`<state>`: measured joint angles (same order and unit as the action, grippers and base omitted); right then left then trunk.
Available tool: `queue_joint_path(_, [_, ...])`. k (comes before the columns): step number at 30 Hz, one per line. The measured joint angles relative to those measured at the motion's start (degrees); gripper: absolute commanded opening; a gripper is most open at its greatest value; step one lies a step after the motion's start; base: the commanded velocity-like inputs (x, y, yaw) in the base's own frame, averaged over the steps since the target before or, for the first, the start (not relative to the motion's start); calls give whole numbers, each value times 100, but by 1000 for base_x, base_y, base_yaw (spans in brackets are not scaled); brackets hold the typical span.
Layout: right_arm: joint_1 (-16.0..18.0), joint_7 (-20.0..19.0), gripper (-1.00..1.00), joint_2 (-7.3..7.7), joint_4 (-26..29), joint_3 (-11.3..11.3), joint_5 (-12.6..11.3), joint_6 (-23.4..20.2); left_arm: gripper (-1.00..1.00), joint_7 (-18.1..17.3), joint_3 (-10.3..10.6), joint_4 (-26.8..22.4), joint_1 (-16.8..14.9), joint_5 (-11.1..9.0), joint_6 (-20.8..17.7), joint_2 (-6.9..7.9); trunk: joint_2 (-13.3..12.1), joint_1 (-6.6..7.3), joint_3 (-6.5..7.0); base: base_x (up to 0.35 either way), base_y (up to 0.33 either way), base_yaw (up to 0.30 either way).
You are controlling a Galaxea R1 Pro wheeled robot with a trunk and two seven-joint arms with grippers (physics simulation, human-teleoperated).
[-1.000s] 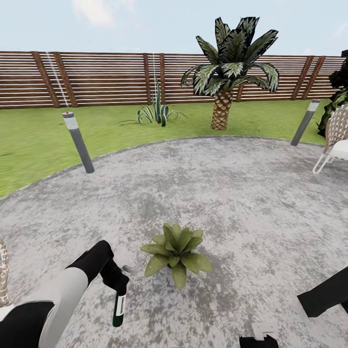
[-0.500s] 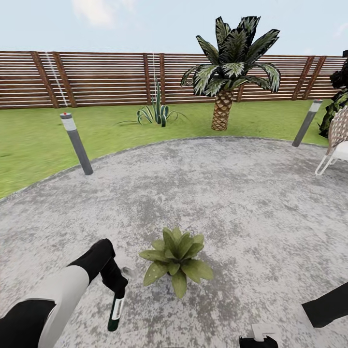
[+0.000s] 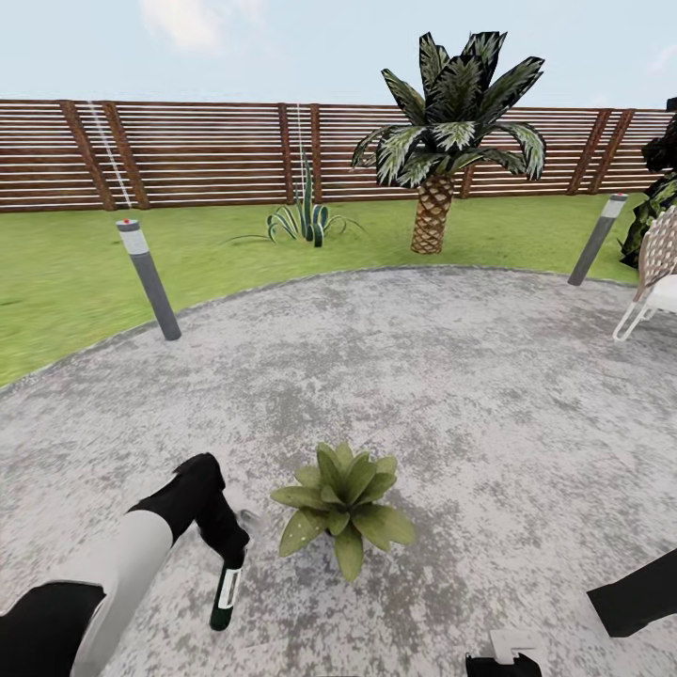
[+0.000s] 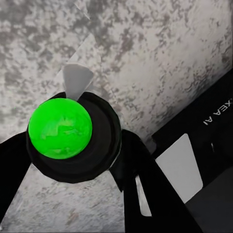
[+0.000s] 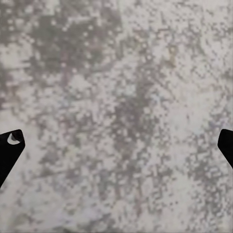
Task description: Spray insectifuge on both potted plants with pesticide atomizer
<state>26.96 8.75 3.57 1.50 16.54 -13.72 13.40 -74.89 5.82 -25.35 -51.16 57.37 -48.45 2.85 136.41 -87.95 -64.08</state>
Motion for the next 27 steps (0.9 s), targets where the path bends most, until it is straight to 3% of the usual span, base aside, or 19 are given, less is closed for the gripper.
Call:
queue_joint_path(4, [0,0,100,3,0,1,-1,-1,-100,-57,5,0,-448,-12,-4,-25,0,0,0,0,0,0])
queue_joint_path(8, [0,0,100,-22,0,2,2,3,-100,-301,33,-4,-696,-8,-84,-7,0,1,0,66,0,0])
queue_joint_path(11, [0,0,100,-23,6,2,-9,2,-100,-320,51,-10,-693,7,-245,-38,0,0,-1,109,0,0])
queue_joint_path(27, [0,4,100,-24,14,2,-10,8,-100,-320,49,56,-664,23,-241,-61,0,-1,-1,113,104,-5])
